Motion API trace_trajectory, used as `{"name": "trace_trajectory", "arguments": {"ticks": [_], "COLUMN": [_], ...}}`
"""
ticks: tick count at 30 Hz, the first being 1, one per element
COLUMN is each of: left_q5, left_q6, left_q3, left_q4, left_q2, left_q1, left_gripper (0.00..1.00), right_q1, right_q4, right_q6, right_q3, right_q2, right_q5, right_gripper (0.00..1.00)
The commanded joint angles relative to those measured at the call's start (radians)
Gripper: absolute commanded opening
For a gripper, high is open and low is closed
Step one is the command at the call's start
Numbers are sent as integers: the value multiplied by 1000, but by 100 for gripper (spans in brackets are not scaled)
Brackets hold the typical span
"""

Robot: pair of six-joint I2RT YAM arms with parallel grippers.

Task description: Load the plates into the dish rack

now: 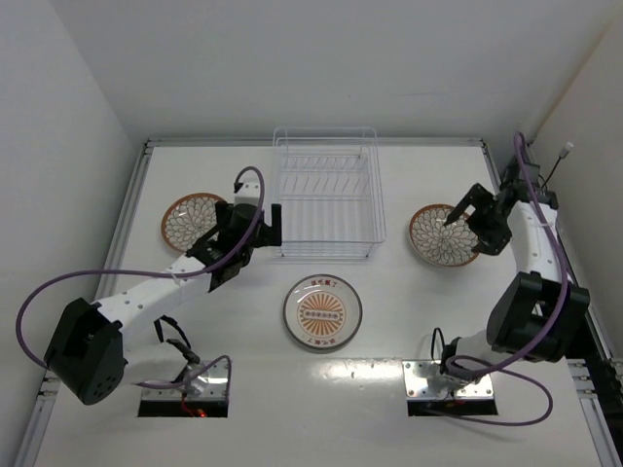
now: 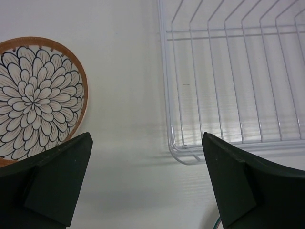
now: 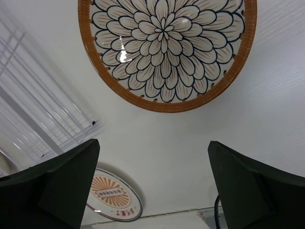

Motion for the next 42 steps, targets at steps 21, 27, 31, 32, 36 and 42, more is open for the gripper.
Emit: {"name": "trace_trajectory", "arguments": {"ticks": [21, 27, 31, 32, 36, 42], "left_q5": [5, -6, -6, -6, -17, -37], "left_q6": [-6, -6, -6, -6, -6, -6], "left_q3": [23, 5, 14, 14, 14, 14], "left_q4": [-342, -322, -322, -322, -322, -331], "left_q2": [-230, -182, -141, -141, -131, -131], "left_q1": [-41, -41, -41, -41, -41, -41], "left_gripper": [100, 100, 100, 100, 100, 100], "right_q1": [-312, -352, -352, -352, -340, -331], "right_q4": [510, 664, 708, 708, 685, 662], "right_q6": [146, 227, 275, 284, 305, 305], "right_q3": [-482, -516, -516, -516, -441, -352], "right_q2": [22, 105, 172, 197, 252, 340], "right_q5": [-356, -387, -387, -400, -387, -419], "right_gripper": [60, 47, 43, 41, 45, 47]}}
